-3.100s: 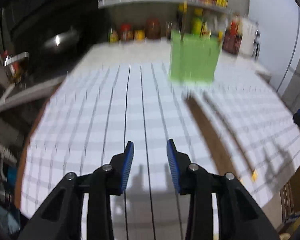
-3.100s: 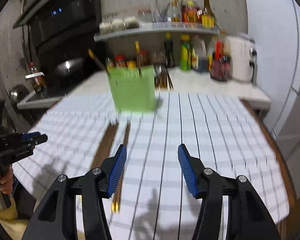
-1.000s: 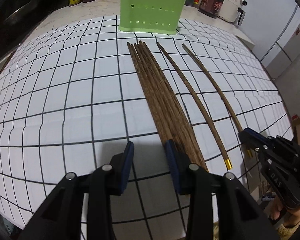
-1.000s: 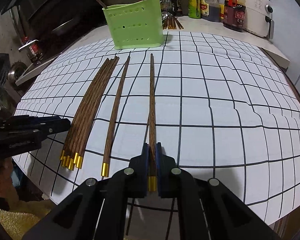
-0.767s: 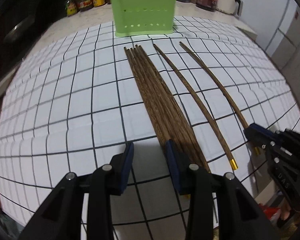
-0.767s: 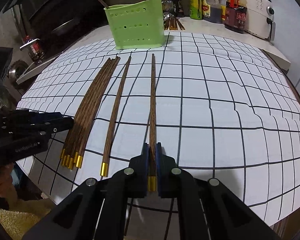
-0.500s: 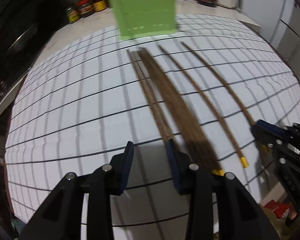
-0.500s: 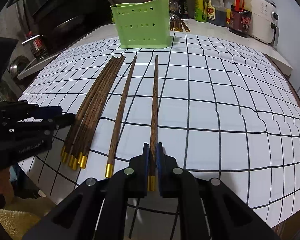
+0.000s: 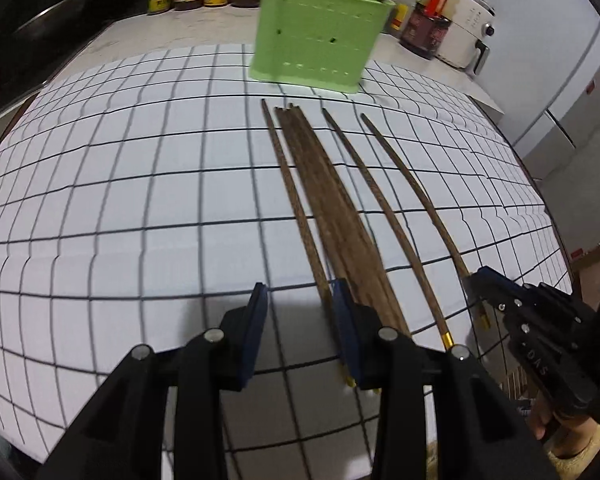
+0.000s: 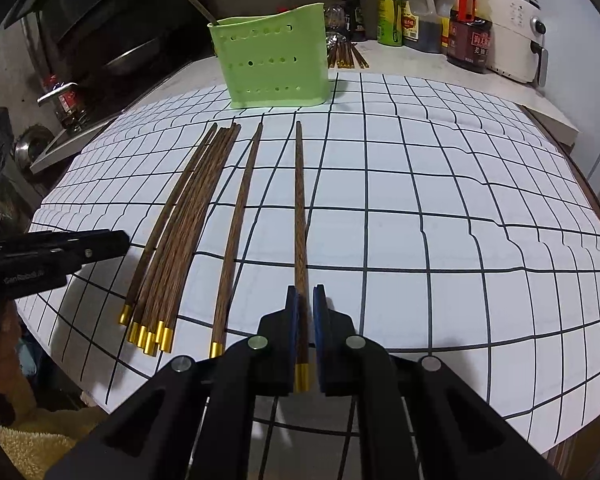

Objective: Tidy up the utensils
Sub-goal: 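Pick one chopstick from the bundle with the left tool while the right tool holds its chopstick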

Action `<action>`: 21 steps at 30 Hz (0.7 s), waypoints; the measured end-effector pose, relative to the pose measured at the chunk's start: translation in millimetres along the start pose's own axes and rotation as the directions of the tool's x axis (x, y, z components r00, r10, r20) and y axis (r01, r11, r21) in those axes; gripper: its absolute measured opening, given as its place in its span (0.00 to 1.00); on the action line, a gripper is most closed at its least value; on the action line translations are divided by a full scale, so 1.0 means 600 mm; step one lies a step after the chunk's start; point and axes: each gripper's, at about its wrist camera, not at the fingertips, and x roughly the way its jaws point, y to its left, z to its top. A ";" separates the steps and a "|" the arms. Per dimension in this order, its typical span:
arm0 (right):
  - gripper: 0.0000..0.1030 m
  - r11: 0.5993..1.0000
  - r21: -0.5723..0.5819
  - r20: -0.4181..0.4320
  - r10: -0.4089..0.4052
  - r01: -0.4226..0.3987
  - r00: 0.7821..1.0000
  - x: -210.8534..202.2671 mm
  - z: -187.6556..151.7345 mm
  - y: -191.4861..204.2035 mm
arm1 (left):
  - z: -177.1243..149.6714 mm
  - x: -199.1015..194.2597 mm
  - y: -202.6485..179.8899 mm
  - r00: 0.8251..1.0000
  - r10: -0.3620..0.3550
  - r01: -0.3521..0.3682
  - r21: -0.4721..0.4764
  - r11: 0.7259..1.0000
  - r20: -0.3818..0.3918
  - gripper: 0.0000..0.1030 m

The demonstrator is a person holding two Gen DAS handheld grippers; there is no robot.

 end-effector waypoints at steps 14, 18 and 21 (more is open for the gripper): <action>0.10 1.000 0.000 -0.006 -0.007 0.007 1.000 -0.001 -0.006 -0.002 | 0.001 0.025 -0.023 0.997 0.076 -0.075 0.044 0.996 -0.018 0.33; 0.10 1.000 -0.004 -0.007 -0.008 0.008 1.000 0.000 -0.006 0.001 | 0.004 0.030 -0.034 0.995 0.099 -0.098 0.062 0.993 -0.019 0.33; 0.10 1.000 -0.009 -0.012 -0.011 0.011 1.000 0.002 -0.007 0.003 | 0.007 0.035 -0.046 0.989 0.146 -0.144 0.099 0.985 -0.014 0.33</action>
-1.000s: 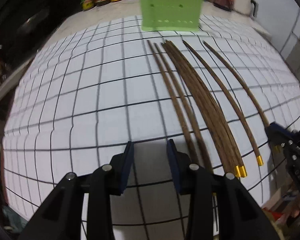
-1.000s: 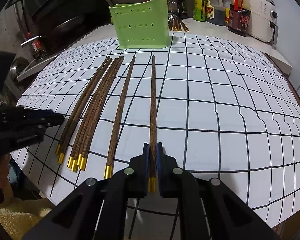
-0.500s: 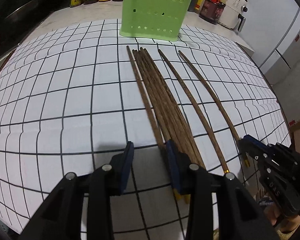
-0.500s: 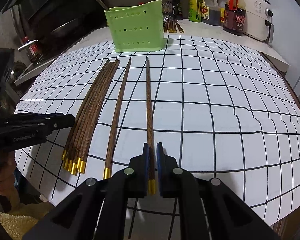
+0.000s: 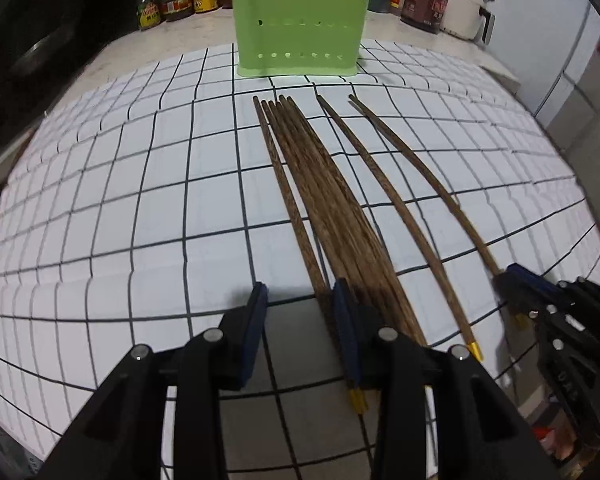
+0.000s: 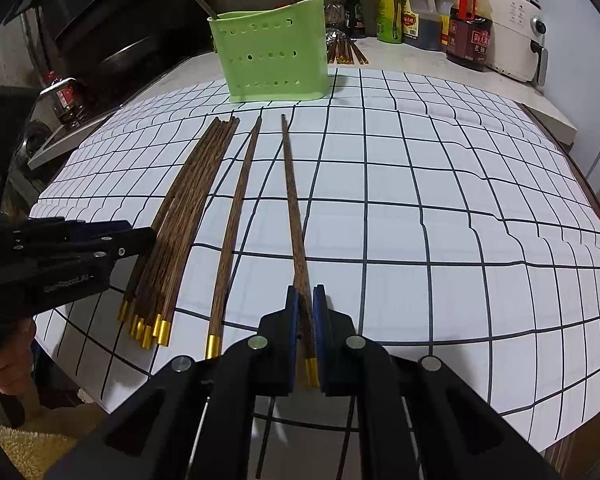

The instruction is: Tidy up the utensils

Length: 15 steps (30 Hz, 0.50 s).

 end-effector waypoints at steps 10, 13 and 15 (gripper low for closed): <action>0.10 0.999 -0.028 0.016 0.017 -0.016 1.000 0.012 0.007 0.006 | -0.023 -0.013 0.058 0.997 0.079 -0.079 -0.005 0.997 0.011 0.08; 0.07 0.999 -0.031 0.026 0.019 -0.018 0.999 0.018 0.015 0.009 | -0.030 -0.017 0.084 0.994 0.108 -0.107 -0.026 0.994 0.021 0.07; 0.07 0.999 -0.032 0.029 0.016 -0.015 0.999 0.019 0.018 0.010 | -0.034 -0.019 0.101 0.991 0.133 -0.132 -0.047 0.990 0.023 0.07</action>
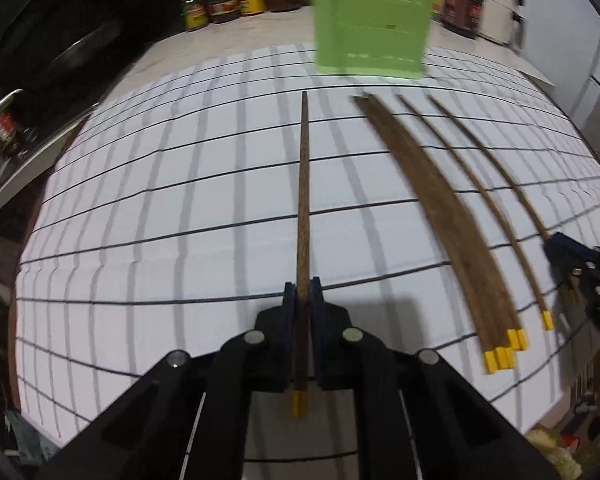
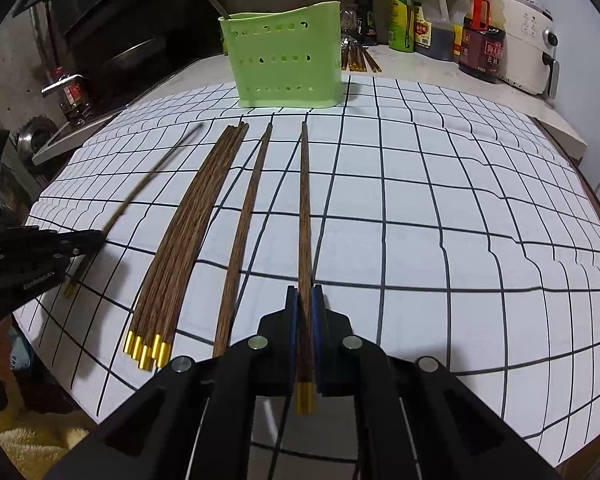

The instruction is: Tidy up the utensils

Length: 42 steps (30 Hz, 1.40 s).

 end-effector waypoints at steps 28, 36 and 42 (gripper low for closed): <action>0.23 1.000 0.028 0.042 0.010 -0.011 0.999 -0.021 -0.033 0.003 | -0.073 -0.036 0.022 0.991 -0.116 0.120 -0.049 0.992 0.065 0.25; 0.23 0.999 -0.031 0.045 0.024 -0.022 0.999 -0.020 -0.037 0.021 | -0.078 -0.039 0.030 0.991 -0.117 0.120 -0.058 0.991 0.058 0.25; 0.29 0.995 -0.094 0.030 0.043 -0.040 0.999 -0.036 -0.058 0.032 | -0.095 -0.047 0.027 0.991 -0.117 0.119 -0.041 0.992 0.059 0.26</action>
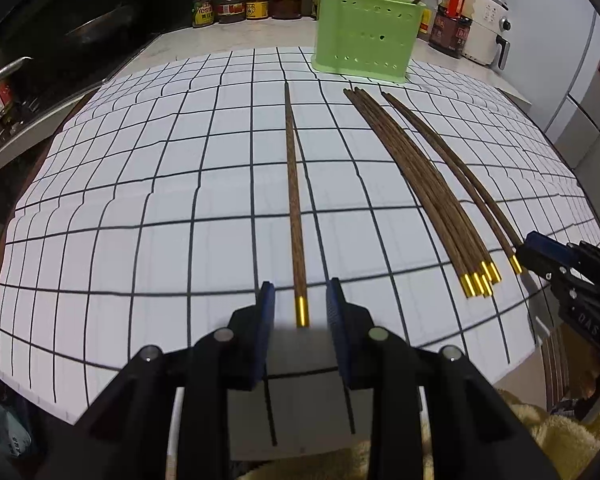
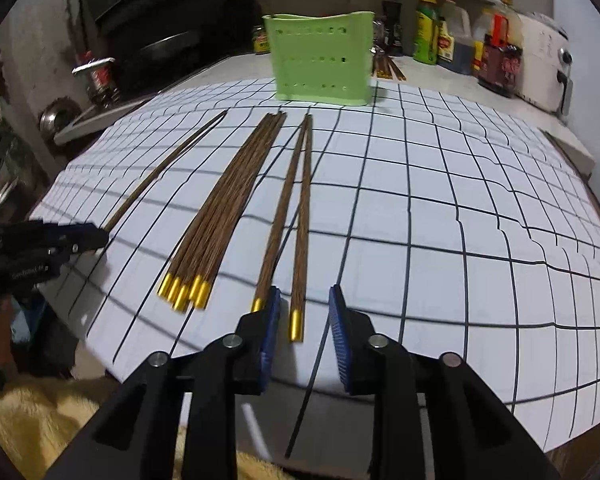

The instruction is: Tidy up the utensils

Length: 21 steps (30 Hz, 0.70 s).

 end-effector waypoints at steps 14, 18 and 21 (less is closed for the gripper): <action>0.27 0.998 -0.048 0.032 -0.040 0.042 0.999 -0.010 -0.019 0.021 | -0.021 -0.012 -0.012 1.000 0.000 0.000 0.027 1.000 0.012 0.30; 0.24 0.999 -0.013 0.054 -0.032 0.033 0.998 -0.006 -0.017 0.015 | -0.011 -0.005 -0.017 1.000 0.023 -0.024 0.039 0.999 0.018 0.30; 0.21 0.999 0.003 0.067 -0.035 0.035 0.997 -0.004 -0.016 0.015 | -0.002 0.003 -0.020 0.999 0.045 -0.045 0.025 0.999 0.027 0.30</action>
